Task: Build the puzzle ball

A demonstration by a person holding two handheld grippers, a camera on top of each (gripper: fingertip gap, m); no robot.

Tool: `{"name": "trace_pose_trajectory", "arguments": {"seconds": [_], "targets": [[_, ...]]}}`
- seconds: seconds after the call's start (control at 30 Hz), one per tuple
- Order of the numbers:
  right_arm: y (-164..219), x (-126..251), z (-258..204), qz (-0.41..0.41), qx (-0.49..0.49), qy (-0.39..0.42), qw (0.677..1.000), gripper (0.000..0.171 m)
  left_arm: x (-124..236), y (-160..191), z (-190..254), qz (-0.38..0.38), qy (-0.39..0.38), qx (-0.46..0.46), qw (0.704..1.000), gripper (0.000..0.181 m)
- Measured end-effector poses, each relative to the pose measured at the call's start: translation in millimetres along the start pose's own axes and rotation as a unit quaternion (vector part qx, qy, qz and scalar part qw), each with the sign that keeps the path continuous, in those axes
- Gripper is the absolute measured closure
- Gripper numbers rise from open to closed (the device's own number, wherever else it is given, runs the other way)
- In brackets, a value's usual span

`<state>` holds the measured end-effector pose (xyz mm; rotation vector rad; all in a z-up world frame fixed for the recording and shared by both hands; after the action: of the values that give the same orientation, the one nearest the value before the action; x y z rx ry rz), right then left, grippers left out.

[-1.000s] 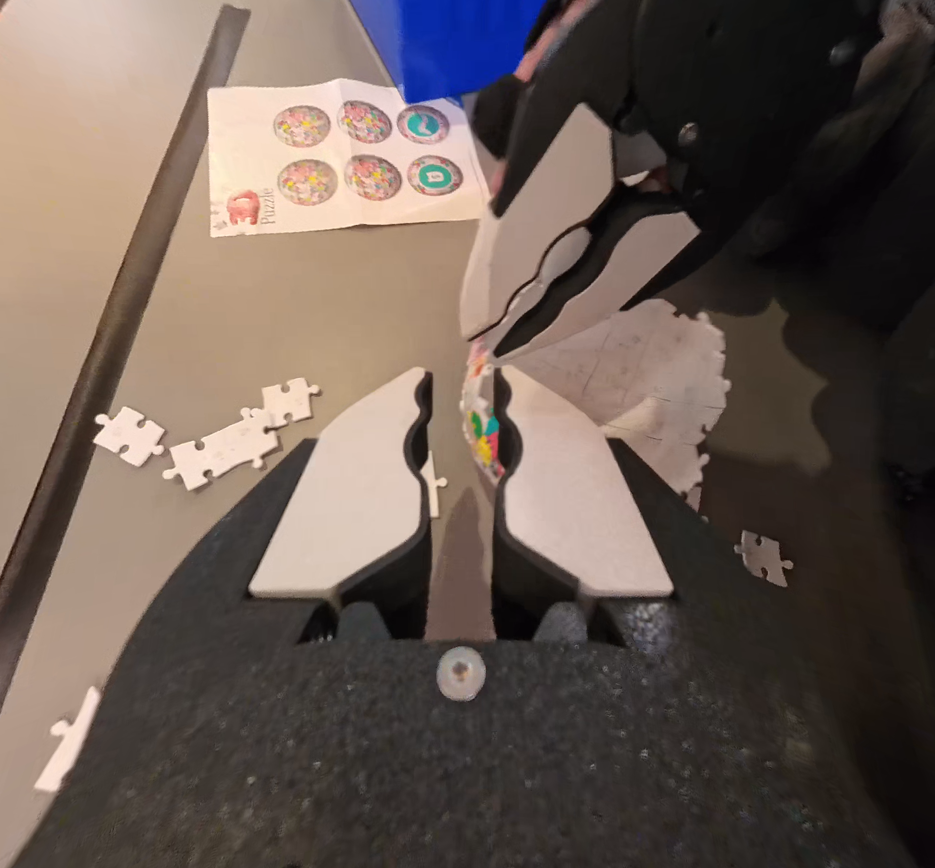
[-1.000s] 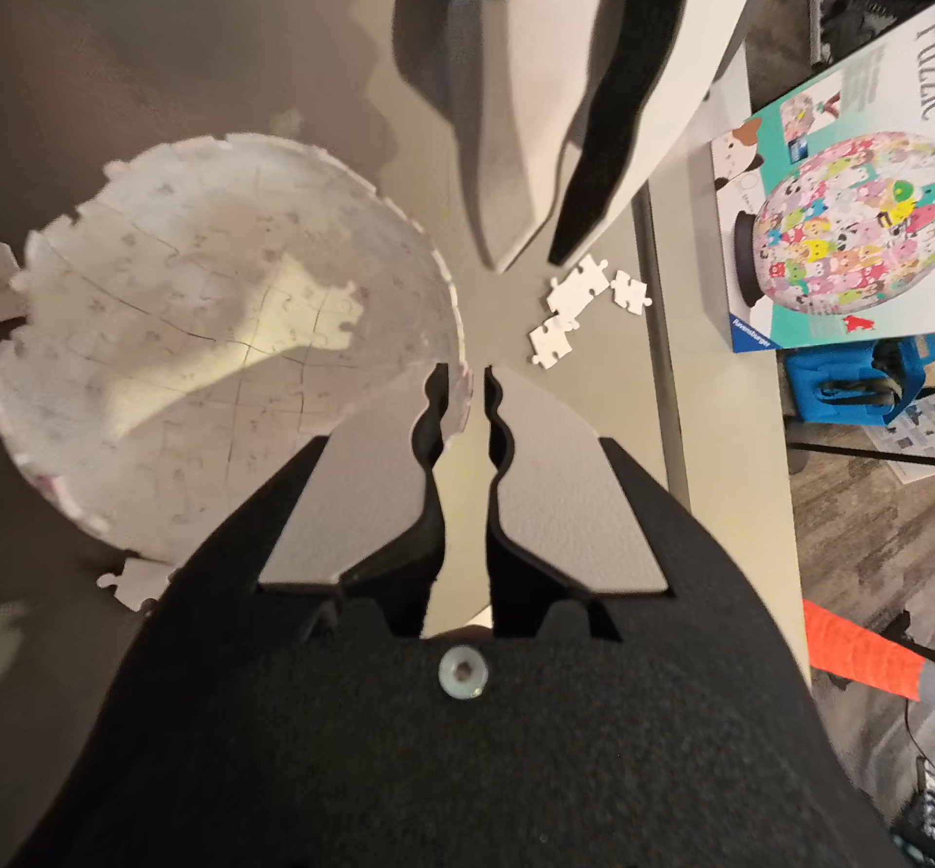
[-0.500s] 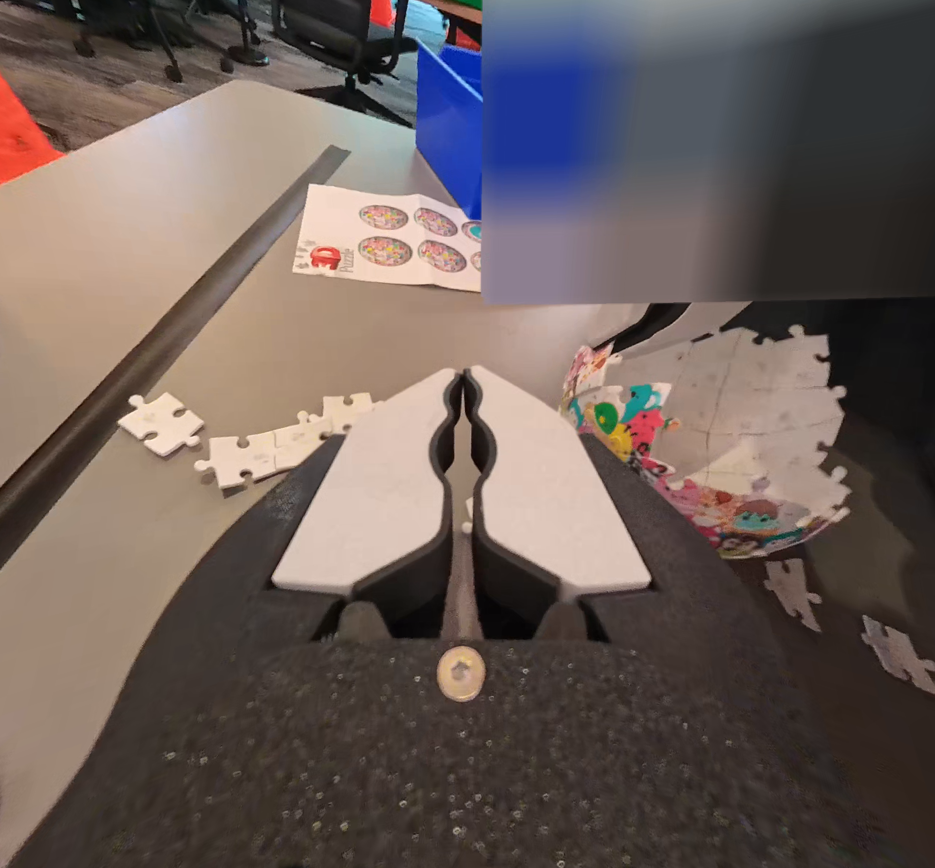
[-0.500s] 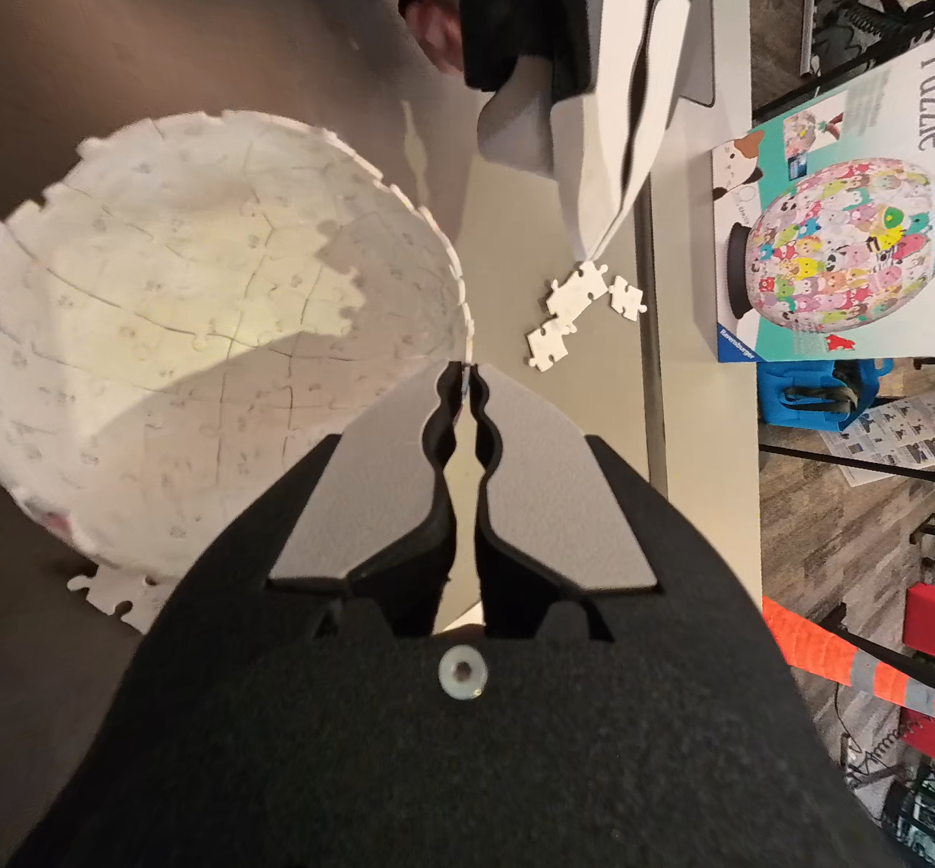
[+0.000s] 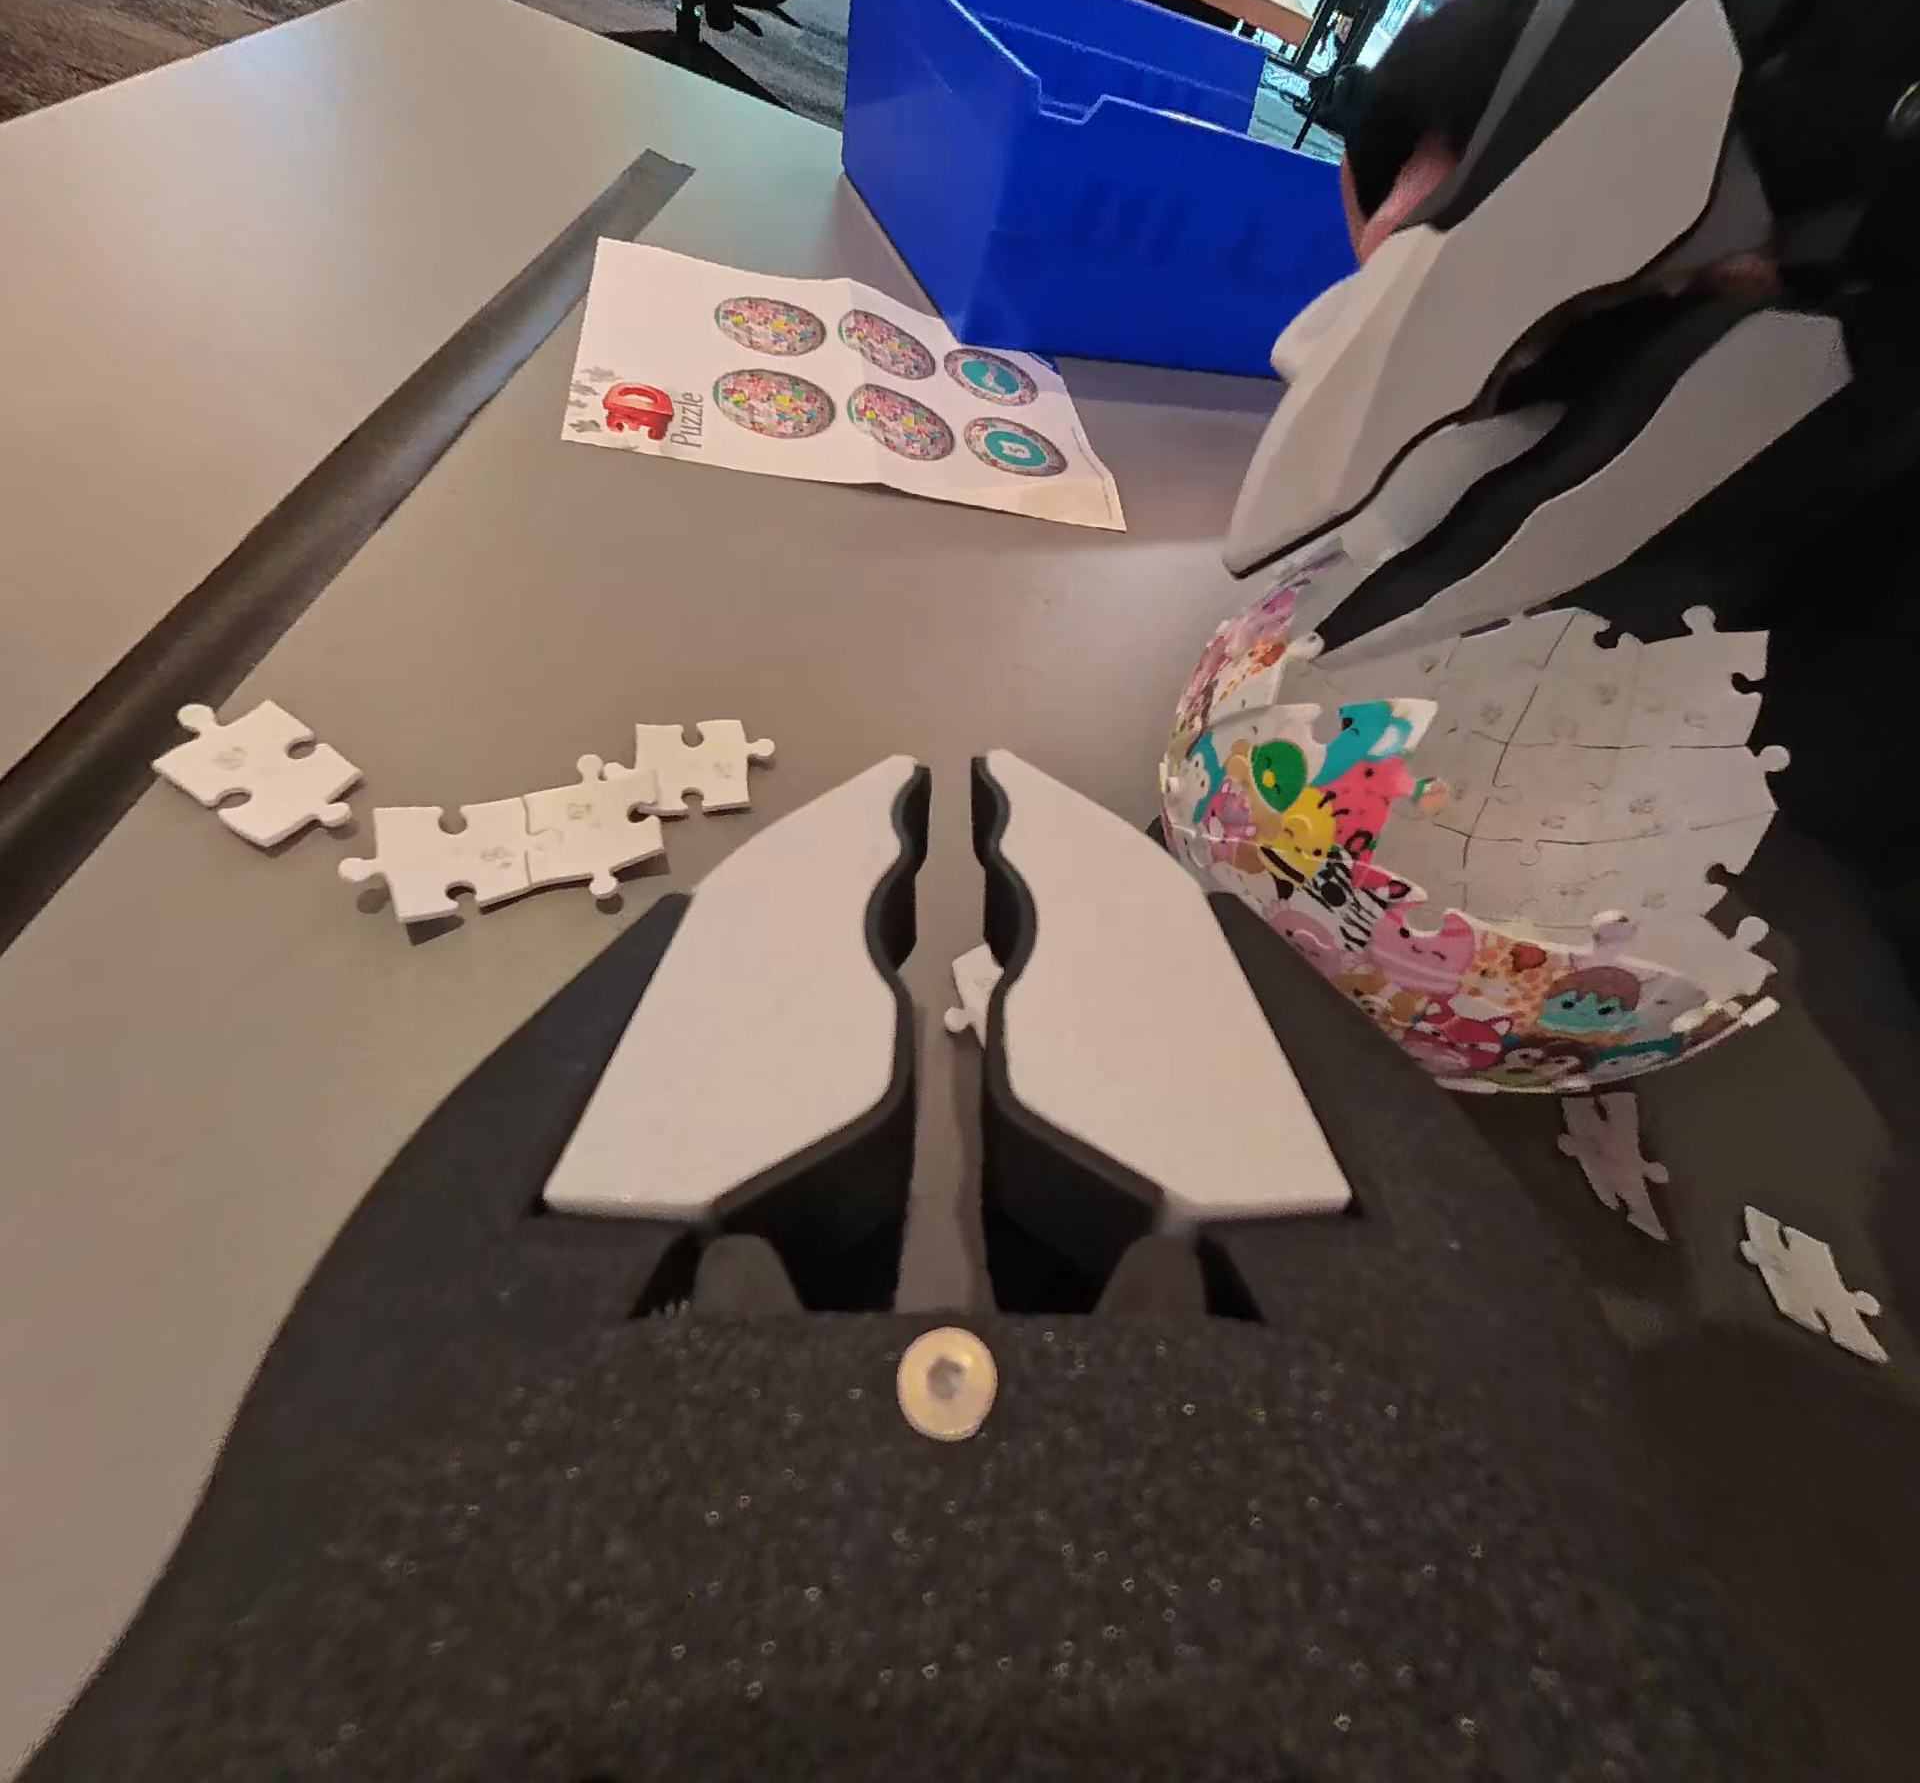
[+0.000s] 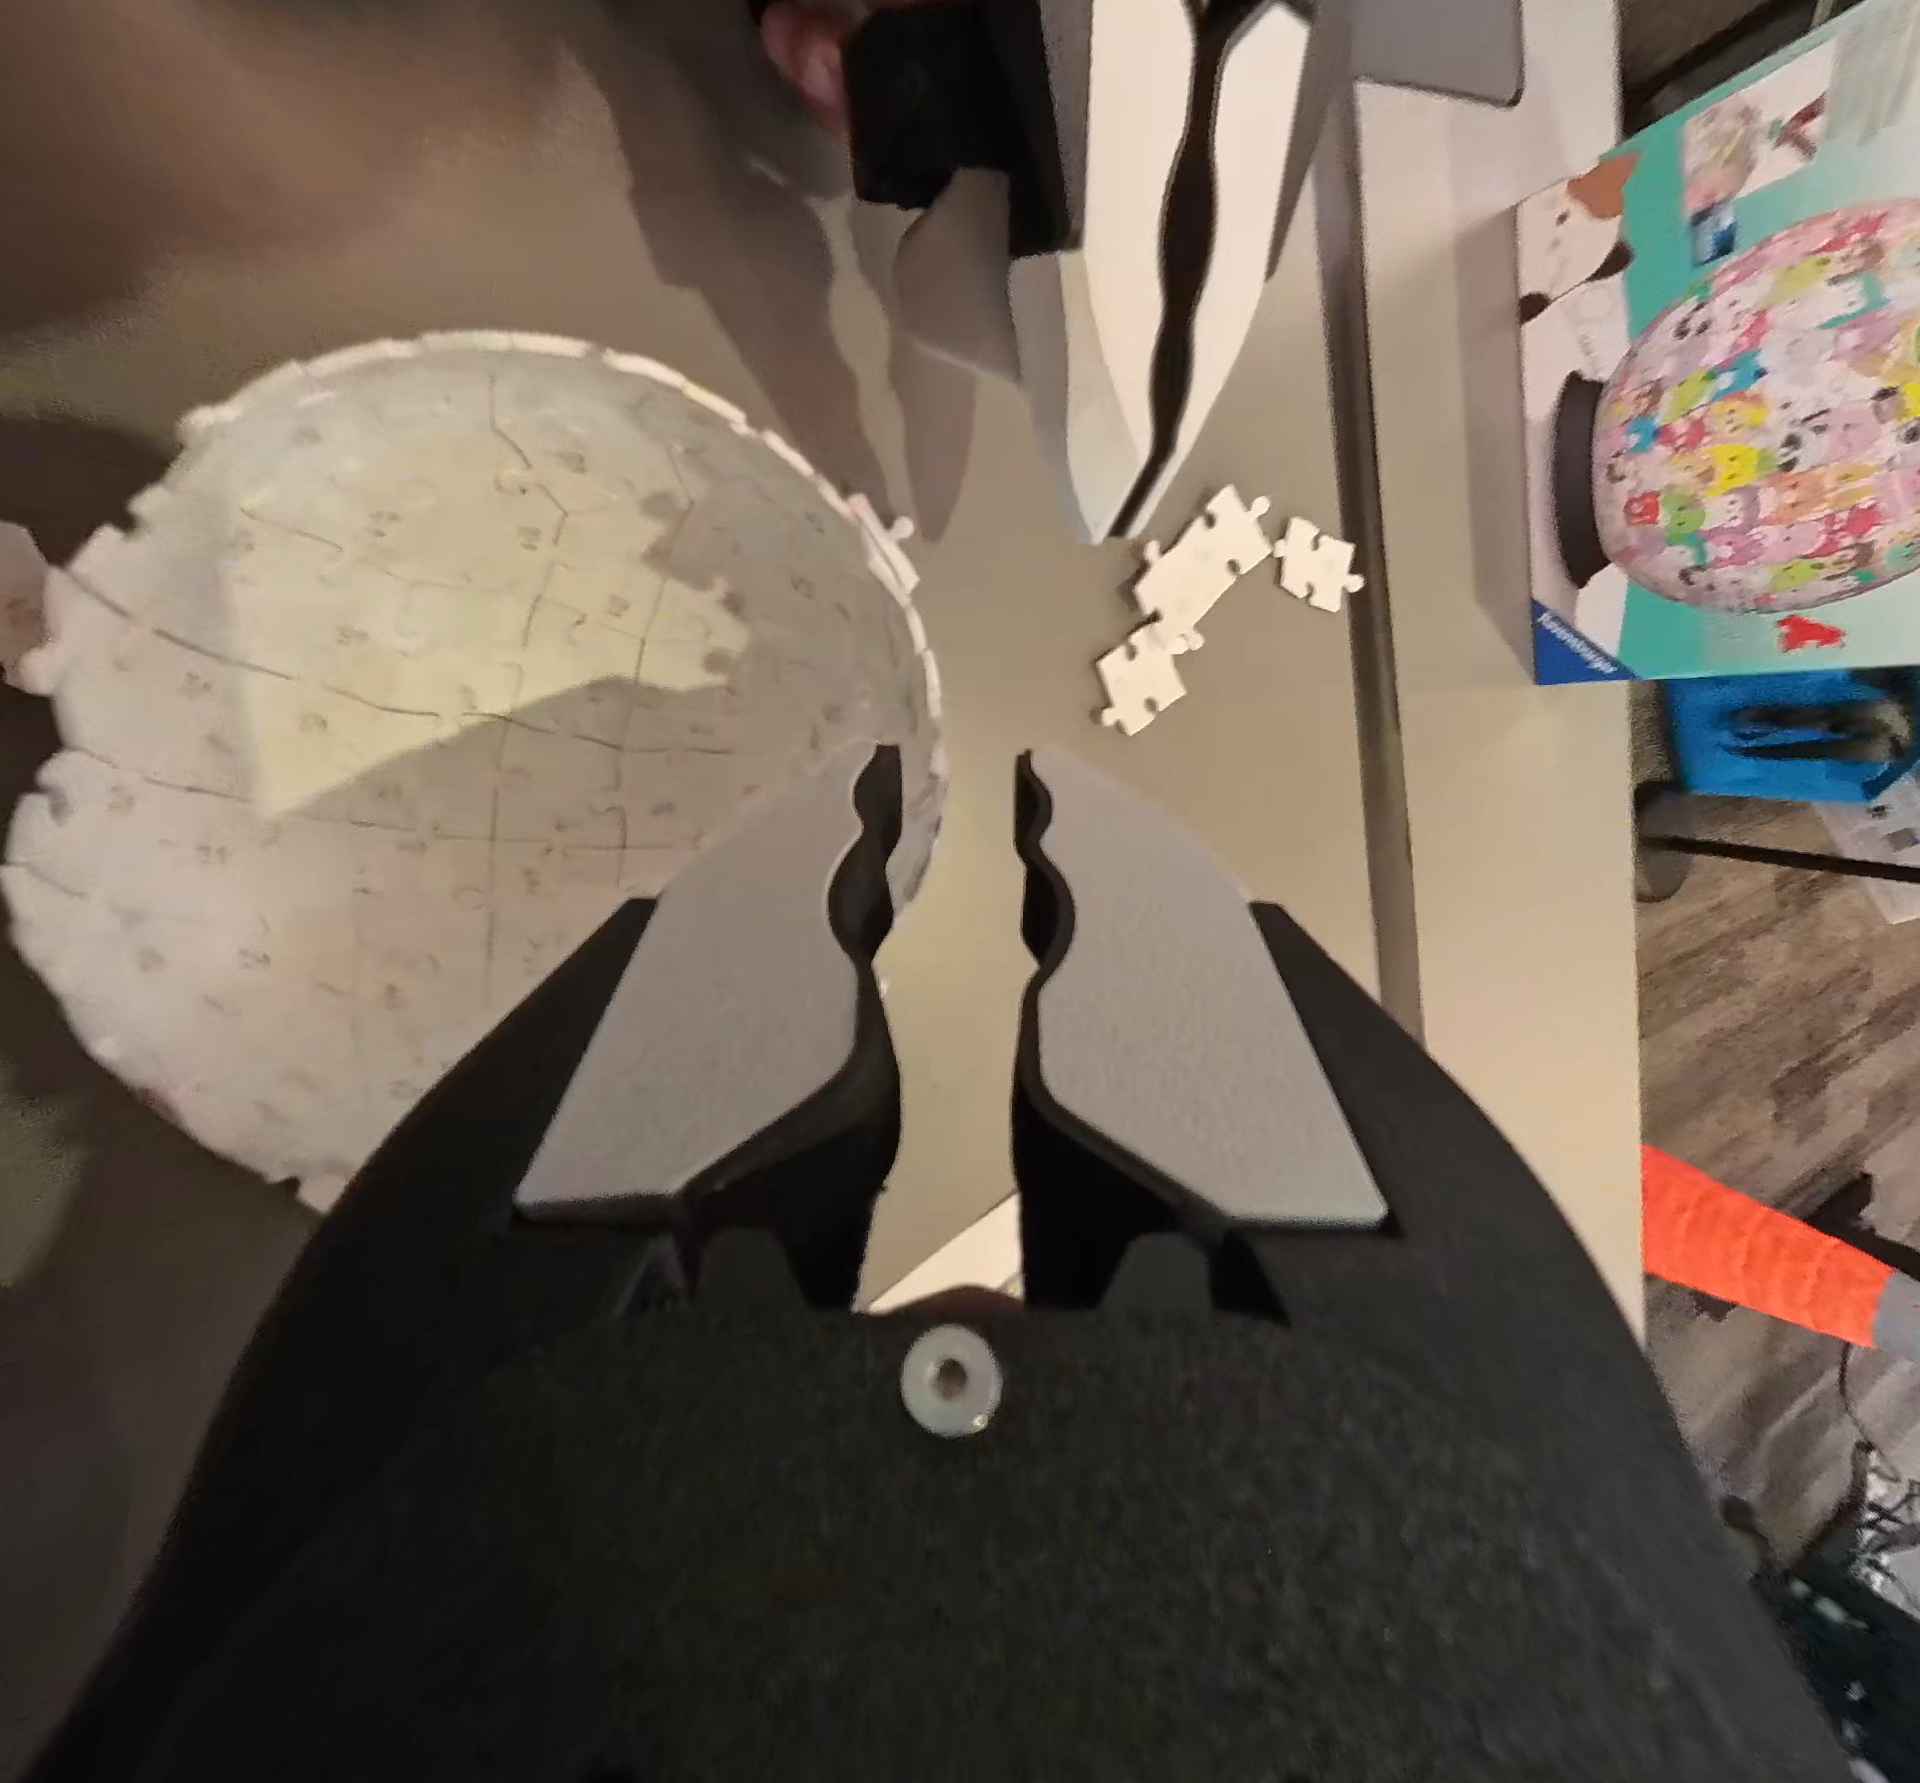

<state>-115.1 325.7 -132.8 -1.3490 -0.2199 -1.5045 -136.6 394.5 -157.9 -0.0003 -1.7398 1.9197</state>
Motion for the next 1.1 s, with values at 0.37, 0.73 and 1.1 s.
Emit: {"name": "trace_pose_trajectory", "arguments": {"seconds": [0.37, 0.73, 1.1], "targets": [[5.5, -5.7, -2.9, -0.073, 0.009, -0.046, 0.996, 0.167, -4.8, 6.3, 8.1, -0.02, 0.011, -0.008, 1.0, 0.174], [4.6, -7.7, -2.8, -0.08, 0.031, -0.041, 0.995, 0.168, -5.7, 7.2, 9.5, -0.022, 0.016, -0.006, 1.0, 0.174], [3.4, -8.7, -5.0, -0.074, 0.036, -0.045, 0.996, 0.168, -6.3, 7.8, 10.3, -0.023, 0.019, -0.006, 1.0, 0.174]]}}
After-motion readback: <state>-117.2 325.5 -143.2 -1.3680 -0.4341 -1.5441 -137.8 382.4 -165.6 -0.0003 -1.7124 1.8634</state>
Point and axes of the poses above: each gripper's, where its closed fingertips meet, x back along the fingers, y out of its underside, z = x × y across the jaws, the point moved 1 cm from there along x, back along the fingers, and after that the axes turned 8 degrees about -x, right-handed, at the moved point
